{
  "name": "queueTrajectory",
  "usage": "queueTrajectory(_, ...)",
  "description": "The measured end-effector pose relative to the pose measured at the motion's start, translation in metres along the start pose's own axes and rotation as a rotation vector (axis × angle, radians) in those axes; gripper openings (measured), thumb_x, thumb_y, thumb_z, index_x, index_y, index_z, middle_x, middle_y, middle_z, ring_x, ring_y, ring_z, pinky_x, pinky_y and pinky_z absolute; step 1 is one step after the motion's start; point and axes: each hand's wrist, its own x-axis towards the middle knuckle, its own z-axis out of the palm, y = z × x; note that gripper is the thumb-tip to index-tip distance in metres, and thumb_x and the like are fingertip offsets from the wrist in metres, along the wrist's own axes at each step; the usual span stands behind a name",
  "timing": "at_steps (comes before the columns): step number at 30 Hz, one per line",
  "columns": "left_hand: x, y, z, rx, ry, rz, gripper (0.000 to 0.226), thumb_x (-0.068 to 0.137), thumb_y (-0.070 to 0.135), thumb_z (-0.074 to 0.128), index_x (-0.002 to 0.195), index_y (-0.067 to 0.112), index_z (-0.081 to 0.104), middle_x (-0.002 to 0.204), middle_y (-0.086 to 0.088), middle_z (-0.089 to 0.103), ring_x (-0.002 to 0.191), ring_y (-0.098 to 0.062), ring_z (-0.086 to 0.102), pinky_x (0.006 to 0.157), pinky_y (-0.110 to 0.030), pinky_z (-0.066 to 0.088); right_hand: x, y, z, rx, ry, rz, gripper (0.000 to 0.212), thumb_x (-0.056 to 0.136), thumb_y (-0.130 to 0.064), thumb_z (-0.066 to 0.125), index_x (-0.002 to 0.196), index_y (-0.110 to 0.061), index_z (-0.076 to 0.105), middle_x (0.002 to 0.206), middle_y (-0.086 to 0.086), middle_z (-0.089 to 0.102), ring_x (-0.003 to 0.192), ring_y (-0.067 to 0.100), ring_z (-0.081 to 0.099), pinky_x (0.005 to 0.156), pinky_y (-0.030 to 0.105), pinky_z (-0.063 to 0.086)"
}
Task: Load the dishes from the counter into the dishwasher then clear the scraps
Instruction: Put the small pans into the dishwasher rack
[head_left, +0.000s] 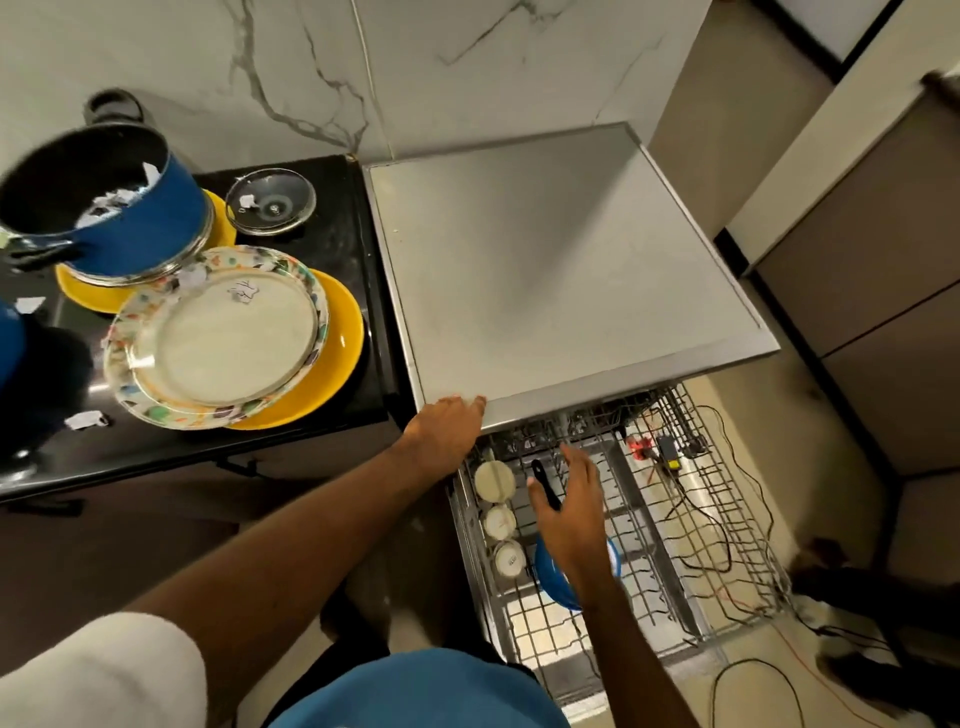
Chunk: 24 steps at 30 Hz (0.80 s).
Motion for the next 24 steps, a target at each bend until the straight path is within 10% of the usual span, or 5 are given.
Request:
queueTrajectory(6, -0.058, -0.051, 0.014, -0.298, 0.188, -0.015, 0.077, 0.094, 0.029, 0.066, 0.159, 0.018, 0.026, 0.160, -0.004, 0.037, 0.146, -0.023, 0.036, 0.122, -0.038, 0.028, -0.010, -0.094, 0.000, 0.091, 0.015, -0.251, 0.064, 0.100, -0.038, 0.067, 0.156, -0.029, 0.038, 0.161, -0.006, 0.035, 0.146, 0.006, 0.032, 0.121, 0.034, 0.033)
queueTrajectory(24, -0.223, -0.292, 0.023, -0.834, 0.553, -0.522, 0.052, 0.093, 0.039, 0.069, 0.142, 0.027, 0.056, 0.135, 0.002, 0.063, 0.123, -0.015, 0.057, 0.108, -0.039, 0.048, -0.023, -0.277, 0.153, 0.152, -0.271, -0.553, 0.051, 0.095, -0.031, 0.074, 0.142, -0.032, 0.055, 0.139, -0.014, 0.054, 0.132, 0.008, 0.053, 0.107, 0.041, 0.052)
